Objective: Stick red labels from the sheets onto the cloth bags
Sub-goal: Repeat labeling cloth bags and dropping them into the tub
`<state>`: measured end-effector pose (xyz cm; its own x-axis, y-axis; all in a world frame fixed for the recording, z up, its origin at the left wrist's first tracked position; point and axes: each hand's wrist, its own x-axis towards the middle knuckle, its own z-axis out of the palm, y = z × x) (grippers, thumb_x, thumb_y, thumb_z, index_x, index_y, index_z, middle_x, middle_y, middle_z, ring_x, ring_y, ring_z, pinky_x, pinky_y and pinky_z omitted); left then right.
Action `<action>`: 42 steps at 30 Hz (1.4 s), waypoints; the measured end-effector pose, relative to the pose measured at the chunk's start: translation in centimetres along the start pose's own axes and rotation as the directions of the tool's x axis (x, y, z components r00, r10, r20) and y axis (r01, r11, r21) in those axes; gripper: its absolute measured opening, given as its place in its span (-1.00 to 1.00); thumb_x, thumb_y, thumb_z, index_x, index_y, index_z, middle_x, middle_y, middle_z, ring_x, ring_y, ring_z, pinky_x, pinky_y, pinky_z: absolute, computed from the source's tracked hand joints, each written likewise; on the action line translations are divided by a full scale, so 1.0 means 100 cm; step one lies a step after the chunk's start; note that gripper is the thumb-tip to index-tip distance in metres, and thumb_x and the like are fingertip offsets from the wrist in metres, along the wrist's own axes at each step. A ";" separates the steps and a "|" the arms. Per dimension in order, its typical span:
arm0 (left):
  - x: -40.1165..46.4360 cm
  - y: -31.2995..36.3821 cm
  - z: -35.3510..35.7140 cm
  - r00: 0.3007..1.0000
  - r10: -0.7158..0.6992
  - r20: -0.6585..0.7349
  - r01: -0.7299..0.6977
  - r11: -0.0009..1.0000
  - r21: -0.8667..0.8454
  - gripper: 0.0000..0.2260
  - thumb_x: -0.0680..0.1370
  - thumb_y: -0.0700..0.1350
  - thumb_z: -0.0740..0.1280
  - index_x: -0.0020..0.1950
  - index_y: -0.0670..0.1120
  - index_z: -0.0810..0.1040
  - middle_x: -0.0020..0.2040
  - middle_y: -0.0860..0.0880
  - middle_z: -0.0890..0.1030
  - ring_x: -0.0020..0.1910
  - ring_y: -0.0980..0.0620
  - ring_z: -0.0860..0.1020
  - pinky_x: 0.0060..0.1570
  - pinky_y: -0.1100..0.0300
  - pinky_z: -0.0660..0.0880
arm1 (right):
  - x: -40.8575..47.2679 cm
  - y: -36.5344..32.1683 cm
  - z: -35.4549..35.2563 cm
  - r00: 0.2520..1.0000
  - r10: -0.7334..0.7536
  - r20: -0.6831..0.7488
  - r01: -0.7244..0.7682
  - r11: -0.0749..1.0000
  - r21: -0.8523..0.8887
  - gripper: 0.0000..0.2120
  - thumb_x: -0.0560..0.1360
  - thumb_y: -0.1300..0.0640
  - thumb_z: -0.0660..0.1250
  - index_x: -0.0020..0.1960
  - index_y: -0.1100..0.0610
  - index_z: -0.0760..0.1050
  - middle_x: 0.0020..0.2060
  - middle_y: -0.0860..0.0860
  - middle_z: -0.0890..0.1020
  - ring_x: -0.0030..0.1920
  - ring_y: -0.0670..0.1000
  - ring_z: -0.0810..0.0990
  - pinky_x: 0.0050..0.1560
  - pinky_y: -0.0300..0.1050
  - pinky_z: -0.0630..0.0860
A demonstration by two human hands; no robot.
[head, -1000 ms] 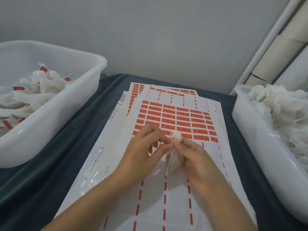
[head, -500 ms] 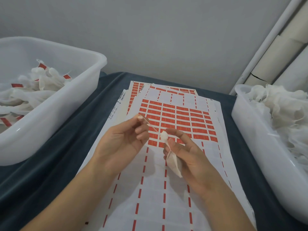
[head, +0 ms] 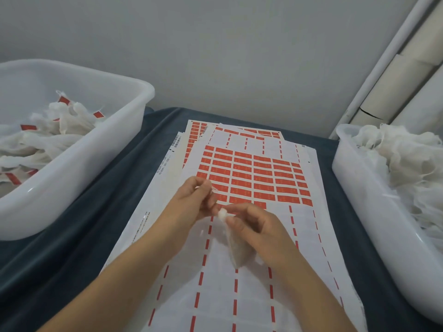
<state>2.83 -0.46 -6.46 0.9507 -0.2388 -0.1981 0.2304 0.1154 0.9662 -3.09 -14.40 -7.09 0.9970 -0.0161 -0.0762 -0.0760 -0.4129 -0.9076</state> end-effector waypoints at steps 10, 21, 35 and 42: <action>0.019 -0.003 -0.025 0.971 0.094 -0.220 0.142 0.515 0.846 -0.47 0.50 0.17 0.27 0.40 0.06 0.19 0.30 -0.01 0.37 0.10 -0.02 0.49 -0.05 0.13 0.49 | 0.002 0.017 0.005 0.997 -0.013 -0.073 -0.014 0.933 -0.360 -0.64 0.50 -0.21 0.18 0.28 -0.32 0.22 0.28 -0.40 0.27 0.27 -0.33 0.26 0.26 -0.31 0.18; 0.013 0.010 -0.028 0.968 -0.018 -0.250 0.173 0.771 0.613 -0.51 0.49 0.02 0.37 0.39 0.01 0.33 0.33 0.01 0.44 0.10 -0.02 0.46 0.08 0.03 0.45 | 0.001 0.016 0.005 0.996 0.032 -0.088 -0.061 0.938 -0.342 -0.58 0.47 -0.23 0.22 0.26 -0.36 0.14 0.39 -0.33 0.24 0.39 -0.21 0.24 0.34 -0.19 0.21; 0.016 0.025 -0.050 0.952 -0.257 -0.168 0.302 0.887 0.350 -0.90 0.45 -0.07 0.42 -0.21 -0.04 0.55 -0.59 0.03 0.50 -0.54 0.09 0.38 -0.33 0.24 0.39 | 0.002 0.015 0.003 0.994 0.016 -0.105 -0.054 0.930 -0.364 -0.54 0.46 -0.22 0.23 0.30 -0.34 0.16 0.40 -0.32 0.22 0.40 -0.20 0.21 0.32 -0.23 0.15; 0.020 0.030 -0.063 0.929 -0.367 0.045 0.287 0.792 0.539 -0.81 0.17 0.08 0.50 -0.33 0.01 0.69 -0.34 0.12 0.67 -0.36 0.04 0.66 -0.50 0.30 0.50 | 0.003 0.012 0.002 0.987 -0.089 -0.137 0.035 0.933 -0.357 -0.67 0.47 -0.20 0.23 0.19 -0.35 0.24 0.19 -0.47 0.20 0.24 -0.38 0.14 0.27 -0.34 0.03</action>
<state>6.69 5.46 -4.94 0.7892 -0.3080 -0.5313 0.3429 -0.4968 0.7973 -2.92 -14.71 -8.29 0.9927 -0.1035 0.0621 -0.0303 -0.7115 -0.7021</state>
